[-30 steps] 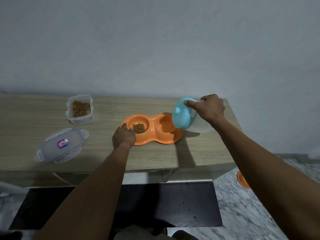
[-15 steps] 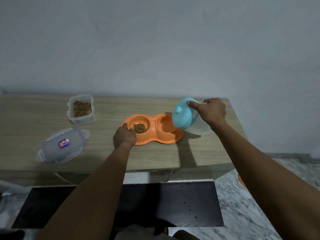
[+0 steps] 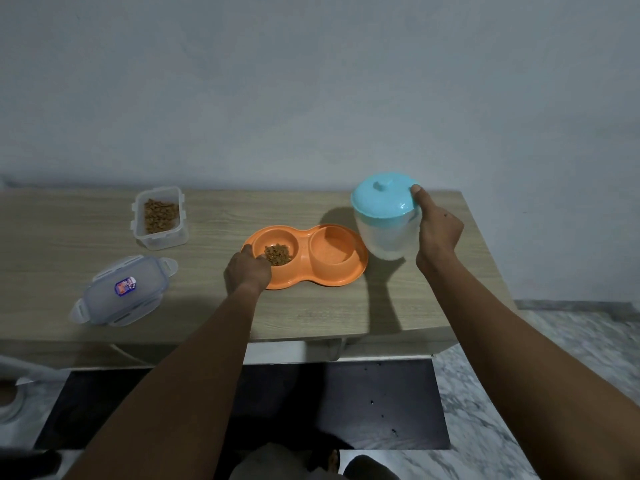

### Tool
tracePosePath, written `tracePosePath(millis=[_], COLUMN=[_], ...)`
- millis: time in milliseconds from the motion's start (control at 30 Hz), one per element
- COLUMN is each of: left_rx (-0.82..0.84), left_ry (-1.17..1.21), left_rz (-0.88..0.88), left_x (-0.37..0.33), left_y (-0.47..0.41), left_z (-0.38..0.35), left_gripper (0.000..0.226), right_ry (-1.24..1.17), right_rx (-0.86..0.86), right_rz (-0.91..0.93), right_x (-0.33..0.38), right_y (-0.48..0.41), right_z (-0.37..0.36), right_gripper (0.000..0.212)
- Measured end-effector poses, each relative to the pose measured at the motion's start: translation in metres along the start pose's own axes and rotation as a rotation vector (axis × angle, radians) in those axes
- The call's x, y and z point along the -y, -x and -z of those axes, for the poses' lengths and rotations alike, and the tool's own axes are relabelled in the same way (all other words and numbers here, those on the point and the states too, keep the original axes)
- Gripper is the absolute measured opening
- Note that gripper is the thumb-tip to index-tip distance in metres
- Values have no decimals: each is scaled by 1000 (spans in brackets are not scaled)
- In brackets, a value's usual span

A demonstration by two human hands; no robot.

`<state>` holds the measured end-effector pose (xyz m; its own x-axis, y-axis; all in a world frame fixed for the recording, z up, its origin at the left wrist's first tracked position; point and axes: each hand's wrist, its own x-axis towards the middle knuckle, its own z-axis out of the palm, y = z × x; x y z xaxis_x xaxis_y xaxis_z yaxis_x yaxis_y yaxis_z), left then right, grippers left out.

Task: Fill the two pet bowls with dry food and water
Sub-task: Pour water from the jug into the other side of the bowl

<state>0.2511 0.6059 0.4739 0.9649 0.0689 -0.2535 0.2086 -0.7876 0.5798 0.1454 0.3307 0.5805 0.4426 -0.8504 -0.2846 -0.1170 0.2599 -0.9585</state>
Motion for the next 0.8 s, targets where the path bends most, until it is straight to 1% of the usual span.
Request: tracePosePath(millis=[33, 133, 367, 500, 667, 800], left_rx=[1, 3, 8, 15, -17, -14], left_ry=[-6, -8, -3, 14, 53, 85], left_rz=[0, 5, 15, 33, 46, 67], left_x=[-1, -3, -6, -8, -11, -12], left_y=[0, -1, 2, 2, 9, 12], left_z=[1, 1, 2, 0, 1, 2], left_gripper=[44, 43, 43, 41, 35, 38], right_ry=[-62, -201, -241, -244, -168, -173], right_rx=[-29, -93, -121, -94, 1, 24], right_rz=[-24, -61, -139, -147, -144, -157], right_x=[-3, -10, -32, -35, -33, -41], right_y=[-1, -8, -29, -39, -40, -27], right_z=[-3, -16, -46, -62, -67, -61], right_gripper=[49, 49, 52, 55, 49, 52])
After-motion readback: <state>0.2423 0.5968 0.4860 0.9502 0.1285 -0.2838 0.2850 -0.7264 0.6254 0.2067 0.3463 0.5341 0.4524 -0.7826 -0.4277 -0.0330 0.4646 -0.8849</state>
